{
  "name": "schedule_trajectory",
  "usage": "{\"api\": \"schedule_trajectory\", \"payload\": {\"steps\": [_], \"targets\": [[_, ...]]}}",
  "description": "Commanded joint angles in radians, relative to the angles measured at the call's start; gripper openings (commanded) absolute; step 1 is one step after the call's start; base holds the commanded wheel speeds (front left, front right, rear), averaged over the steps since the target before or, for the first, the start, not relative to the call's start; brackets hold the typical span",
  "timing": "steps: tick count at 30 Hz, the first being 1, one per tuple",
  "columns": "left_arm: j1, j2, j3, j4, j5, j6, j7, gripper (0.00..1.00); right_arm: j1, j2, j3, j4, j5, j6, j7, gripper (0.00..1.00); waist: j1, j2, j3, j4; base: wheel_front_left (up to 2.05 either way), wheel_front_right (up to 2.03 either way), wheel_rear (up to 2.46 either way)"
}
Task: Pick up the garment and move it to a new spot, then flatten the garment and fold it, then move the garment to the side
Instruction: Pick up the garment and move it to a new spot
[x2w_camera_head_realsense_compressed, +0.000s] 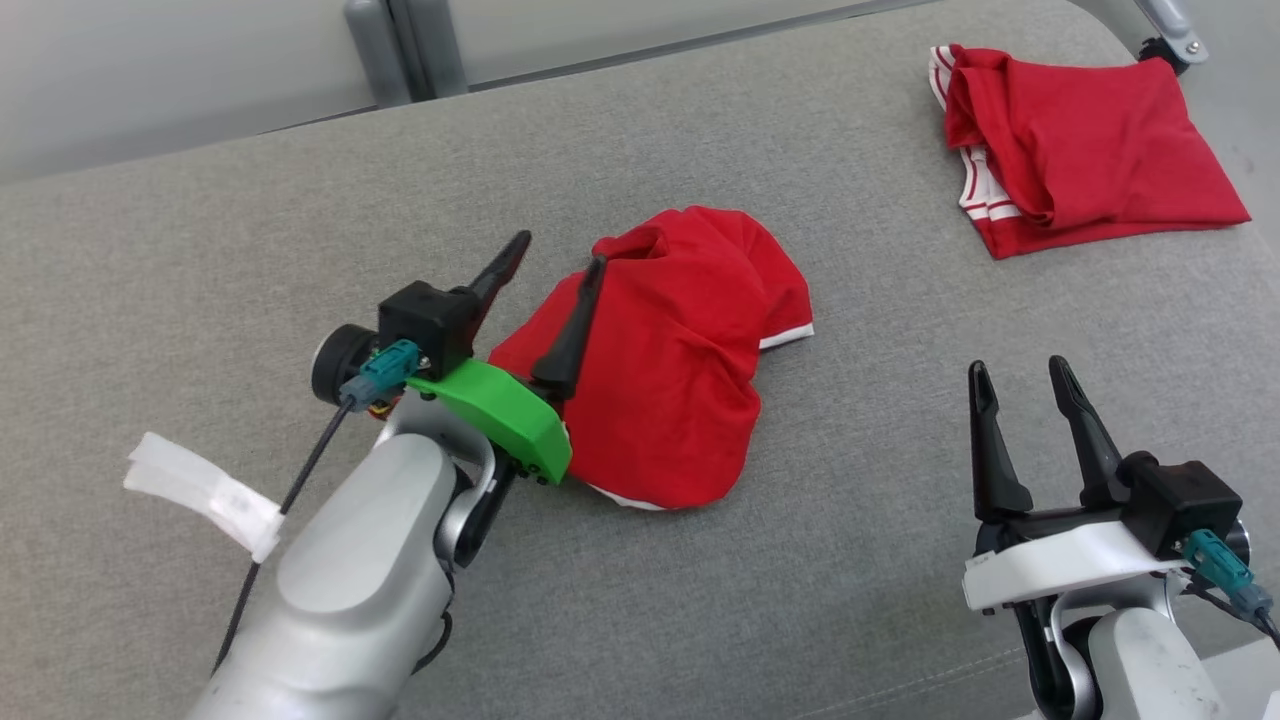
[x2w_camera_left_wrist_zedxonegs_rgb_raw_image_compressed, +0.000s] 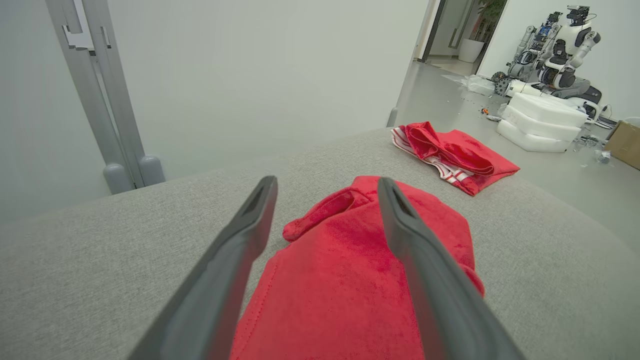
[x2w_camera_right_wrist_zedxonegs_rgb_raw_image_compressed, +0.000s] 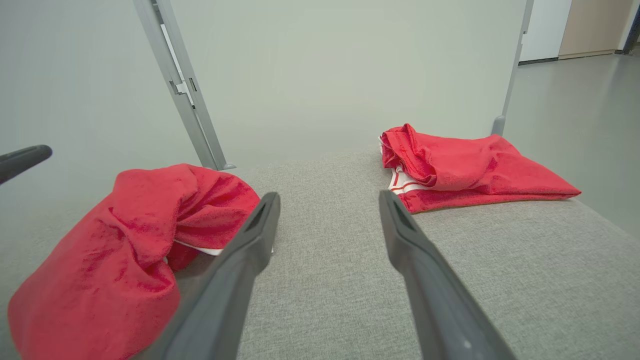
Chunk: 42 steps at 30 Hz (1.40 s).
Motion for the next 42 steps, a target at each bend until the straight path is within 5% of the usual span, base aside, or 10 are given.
{"api": "schedule_trajectory", "payload": {"steps": [1,19,42], "targets": [[0.013,0.022,0.025,-0.013,0.002,0.017,-0.009,1.00,0.012,0.000,0.001,0.000,-0.006,-0.002,-0.003,1.00,0.0000,-0.0001,-0.037,0.042,0.00,0.00,0.00],[0.384,0.158,0.369,-0.340,0.144,0.090,-0.013,1.00,0.061,-0.015,-0.016,-0.020,-0.051,-0.002,-0.003,1.00,0.0000,-0.0001,-0.155,0.194,0.00,0.00,0.00],[0.734,0.035,0.614,-0.466,0.246,0.002,-0.013,1.00,0.159,-0.037,0.000,-0.019,-0.037,-0.002,-0.003,1.00,0.0000,-0.0001,-0.219,0.253,0.00,0.00,0.00]]}}
